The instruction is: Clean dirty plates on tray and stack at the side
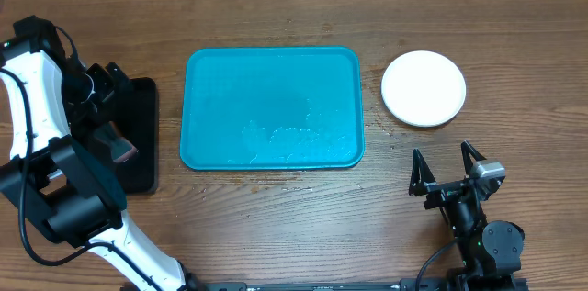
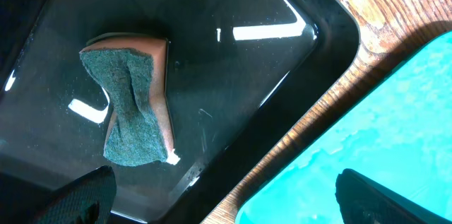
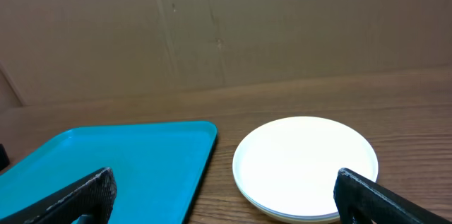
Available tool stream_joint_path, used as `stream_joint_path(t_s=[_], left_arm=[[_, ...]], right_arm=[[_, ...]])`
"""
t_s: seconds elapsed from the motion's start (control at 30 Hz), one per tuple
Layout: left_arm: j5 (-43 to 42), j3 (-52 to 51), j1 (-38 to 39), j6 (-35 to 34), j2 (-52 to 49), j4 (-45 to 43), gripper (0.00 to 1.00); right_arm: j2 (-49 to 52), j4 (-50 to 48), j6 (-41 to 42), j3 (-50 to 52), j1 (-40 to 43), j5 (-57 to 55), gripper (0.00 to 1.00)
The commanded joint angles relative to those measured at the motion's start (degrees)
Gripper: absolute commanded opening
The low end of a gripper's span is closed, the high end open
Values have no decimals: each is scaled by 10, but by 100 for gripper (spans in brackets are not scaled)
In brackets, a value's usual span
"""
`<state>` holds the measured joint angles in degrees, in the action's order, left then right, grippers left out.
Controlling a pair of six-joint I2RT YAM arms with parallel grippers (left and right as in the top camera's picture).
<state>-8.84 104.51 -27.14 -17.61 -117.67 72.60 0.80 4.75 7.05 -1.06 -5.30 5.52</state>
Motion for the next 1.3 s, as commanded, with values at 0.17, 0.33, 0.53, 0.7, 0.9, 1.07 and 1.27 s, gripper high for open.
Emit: stream_joint_path(t_s=[0.17, 0.33, 0.53, 0.7, 0.9, 1.07, 1.27], left_arm=[[-4, 10, -2, 7, 3, 0, 99], [-4, 10, -2, 7, 3, 0, 100], [-2, 10, -2, 7, 1, 0, 100], [1, 10, -2, 8, 2, -1, 100], [15, 9, -3, 12, 36, 28, 100], [46, -24, 12, 14, 123, 14, 100], [23, -138, 53, 75, 265, -66, 100]], right_arm=[[-6, -3, -1, 6, -2, -8, 100], [-6, -3, -1, 6, -2, -8, 100], [-6, -3, -1, 6, -2, -8, 100], [-6, -3, -1, 6, -2, -8, 100], [-6, -3, -1, 6, -2, -8, 100], [-6, -3, -1, 6, -2, -8, 100], [-6, -3, -1, 6, -2, -8, 100]])
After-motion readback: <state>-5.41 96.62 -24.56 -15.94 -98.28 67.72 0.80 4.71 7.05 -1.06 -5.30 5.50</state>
